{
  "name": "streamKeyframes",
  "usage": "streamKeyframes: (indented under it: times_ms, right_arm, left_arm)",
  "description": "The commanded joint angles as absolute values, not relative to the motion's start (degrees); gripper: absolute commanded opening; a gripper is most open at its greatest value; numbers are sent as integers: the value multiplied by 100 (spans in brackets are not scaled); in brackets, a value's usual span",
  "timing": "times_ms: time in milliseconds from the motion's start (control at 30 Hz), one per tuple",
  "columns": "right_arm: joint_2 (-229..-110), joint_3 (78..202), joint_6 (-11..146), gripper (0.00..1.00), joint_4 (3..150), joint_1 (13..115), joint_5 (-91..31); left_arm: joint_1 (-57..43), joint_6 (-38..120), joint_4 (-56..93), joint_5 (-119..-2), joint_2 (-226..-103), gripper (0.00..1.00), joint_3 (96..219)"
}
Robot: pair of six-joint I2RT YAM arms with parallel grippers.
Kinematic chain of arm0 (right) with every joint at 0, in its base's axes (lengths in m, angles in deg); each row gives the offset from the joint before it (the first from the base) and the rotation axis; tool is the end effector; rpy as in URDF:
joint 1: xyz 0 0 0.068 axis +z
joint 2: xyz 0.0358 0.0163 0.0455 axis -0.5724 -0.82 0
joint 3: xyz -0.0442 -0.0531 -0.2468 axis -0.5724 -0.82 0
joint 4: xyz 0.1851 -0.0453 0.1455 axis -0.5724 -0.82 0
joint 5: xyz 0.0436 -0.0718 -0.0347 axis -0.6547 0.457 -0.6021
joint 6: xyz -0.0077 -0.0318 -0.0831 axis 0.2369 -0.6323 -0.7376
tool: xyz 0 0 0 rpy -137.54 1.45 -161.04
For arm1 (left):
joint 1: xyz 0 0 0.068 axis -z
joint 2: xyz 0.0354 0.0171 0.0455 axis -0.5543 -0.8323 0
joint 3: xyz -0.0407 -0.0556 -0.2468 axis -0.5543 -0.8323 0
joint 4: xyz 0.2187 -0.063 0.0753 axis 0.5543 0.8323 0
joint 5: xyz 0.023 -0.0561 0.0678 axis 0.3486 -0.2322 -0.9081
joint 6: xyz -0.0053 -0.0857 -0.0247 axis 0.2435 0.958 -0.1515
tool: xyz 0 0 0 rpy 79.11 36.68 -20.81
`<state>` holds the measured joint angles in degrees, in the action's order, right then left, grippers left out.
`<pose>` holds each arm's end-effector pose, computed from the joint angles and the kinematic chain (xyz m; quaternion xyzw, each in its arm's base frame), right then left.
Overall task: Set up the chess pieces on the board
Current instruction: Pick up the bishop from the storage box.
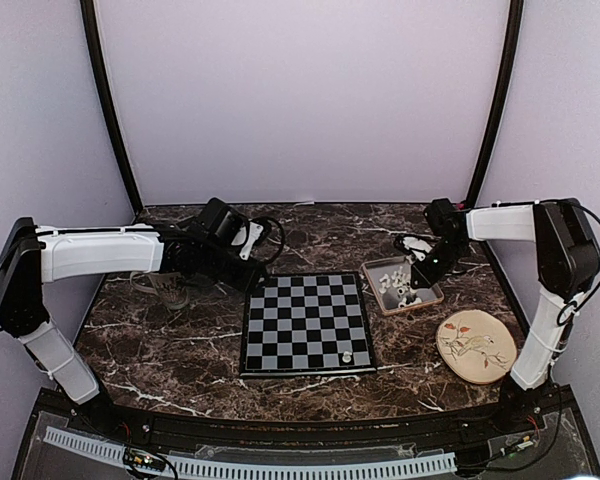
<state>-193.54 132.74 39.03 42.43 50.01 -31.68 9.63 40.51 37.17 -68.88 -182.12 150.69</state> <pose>0.3307 0.1022 0.1234 -0.3244 0.9287 0.0691 0.1659 0.2674 -0.2520 0.2047 0.2559 0.8837 -0.1781 0.3492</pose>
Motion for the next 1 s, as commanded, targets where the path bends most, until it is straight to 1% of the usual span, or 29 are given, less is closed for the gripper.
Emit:
streamKeyframes:
  times_ms: [0, 100, 200, 500, 633, 767, 900, 967]
  right_arm:
    - [-19309, 13224, 3924, 11, 4221, 5003, -3179]
    - [-19232, 13240, 3932, 6, 4158, 5003, -3179]
    - [-18991, 13215, 3940, 3, 4094, 5003, -3204]
    - [-18291, 13267, 3806, 2, 3622, 4998, -3606]
    - [-18054, 13393, 3718, 2, 3377, 5041, -4013]
    - [-17776, 13638, 3649, 2, 3172, 5323, -4092]
    - [-17648, 13961, 3614, 2, 3014, 5808, -4000]
    - [-17640, 14124, 3543, 2, 2921, 6114, -4065]
  left_arm:
    - [976, 4051, 3718, -6942, -18177, 40, 15086]
    - [976, 4041, 3713, -6941, -18190, 39, 15106]
    - [976, 3967, 3738, -6938, -18222, 40, 15181]
    - [973, 3793, 3879, -6947, -18214, 40, 15432]
    - [944, 3574, 4062, -6956, -18241, 40, 15899]
    - [761, 3489, 3975, -6858, -18397, 41, 16316]
    - [417, 3624, 3691, -6407, -18566, 41, 16534]
    - [246, 3674, 3534, -6155, -18620, 43, 16610]
